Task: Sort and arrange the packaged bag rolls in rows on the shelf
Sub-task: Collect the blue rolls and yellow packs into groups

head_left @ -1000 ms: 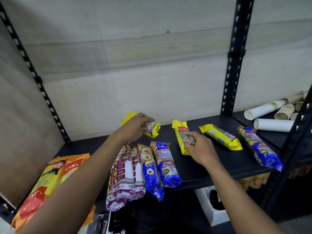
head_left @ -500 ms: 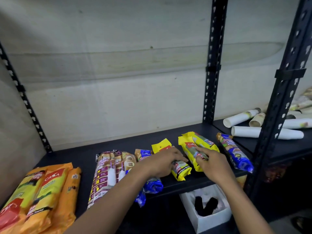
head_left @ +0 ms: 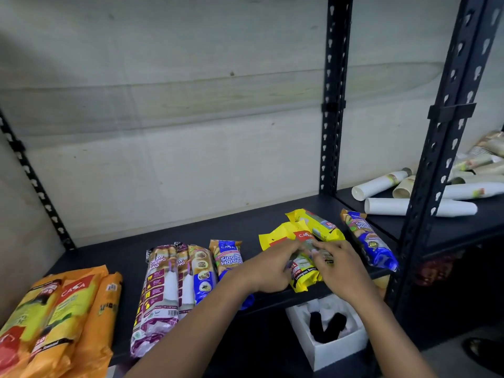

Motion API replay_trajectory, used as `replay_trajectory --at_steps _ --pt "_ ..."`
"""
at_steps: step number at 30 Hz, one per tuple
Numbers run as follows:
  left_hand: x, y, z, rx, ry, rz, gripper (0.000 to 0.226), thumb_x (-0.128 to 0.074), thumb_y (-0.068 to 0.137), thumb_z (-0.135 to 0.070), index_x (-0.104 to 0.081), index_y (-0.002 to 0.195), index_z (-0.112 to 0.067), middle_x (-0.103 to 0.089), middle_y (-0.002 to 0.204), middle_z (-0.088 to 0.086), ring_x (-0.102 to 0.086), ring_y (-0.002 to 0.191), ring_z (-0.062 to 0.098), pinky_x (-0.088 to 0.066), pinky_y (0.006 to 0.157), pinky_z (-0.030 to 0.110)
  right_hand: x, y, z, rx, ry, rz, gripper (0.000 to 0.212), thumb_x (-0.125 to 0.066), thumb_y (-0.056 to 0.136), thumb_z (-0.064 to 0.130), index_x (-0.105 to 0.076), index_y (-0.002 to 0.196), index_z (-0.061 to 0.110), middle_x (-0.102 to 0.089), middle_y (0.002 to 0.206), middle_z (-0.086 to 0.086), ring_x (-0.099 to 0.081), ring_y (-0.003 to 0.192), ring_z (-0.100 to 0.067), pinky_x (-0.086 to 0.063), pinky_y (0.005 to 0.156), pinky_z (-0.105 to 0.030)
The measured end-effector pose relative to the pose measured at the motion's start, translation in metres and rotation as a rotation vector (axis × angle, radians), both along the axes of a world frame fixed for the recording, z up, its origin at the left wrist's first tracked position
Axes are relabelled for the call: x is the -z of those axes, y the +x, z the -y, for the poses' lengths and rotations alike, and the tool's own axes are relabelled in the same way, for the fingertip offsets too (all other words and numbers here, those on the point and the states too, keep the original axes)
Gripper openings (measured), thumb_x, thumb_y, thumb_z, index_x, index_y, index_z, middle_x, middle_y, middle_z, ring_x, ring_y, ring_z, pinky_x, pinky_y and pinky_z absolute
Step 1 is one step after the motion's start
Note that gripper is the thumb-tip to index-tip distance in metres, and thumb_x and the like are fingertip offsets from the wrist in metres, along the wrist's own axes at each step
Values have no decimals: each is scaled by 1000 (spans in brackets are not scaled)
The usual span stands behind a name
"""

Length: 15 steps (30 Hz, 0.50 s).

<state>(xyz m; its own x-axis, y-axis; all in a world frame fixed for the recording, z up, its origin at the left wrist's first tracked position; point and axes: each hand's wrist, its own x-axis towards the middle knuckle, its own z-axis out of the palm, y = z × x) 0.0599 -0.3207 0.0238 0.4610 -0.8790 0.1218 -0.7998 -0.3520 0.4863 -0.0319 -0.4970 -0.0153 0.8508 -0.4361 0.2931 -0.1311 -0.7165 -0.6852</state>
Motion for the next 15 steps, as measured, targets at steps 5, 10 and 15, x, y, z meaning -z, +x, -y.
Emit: replay_trajectory --at_steps 5,10,15 --pt "-3 -2 4 -23 16 -12 57 -57 84 -5 -46 133 -32 -39 106 -15 -39 93 4 -32 77 11 -3 4 7 43 -69 4 36 -52 96 45 -67 125 31 -48 117 1 -54 110 -20 -52 86 -41" --pt "-2 -6 9 -51 -15 4 48 -56 84 -20 -49 129 -33 -43 130 -10 -44 116 9 -39 100 27 -23 3 26 198 -205 156 25 -58 93 34 -72 111 24 -59 113 -7 -55 107 -27 -49 76 -37" --pt "1 -9 15 -137 -33 47 36 -54 92 -39 -52 127 -31 -39 139 -10 -45 126 13 -42 104 36 -32 -7 65 374 -304 6 41 -63 89 35 -64 127 20 -57 118 -17 -47 109 -41 -47 87 -47"
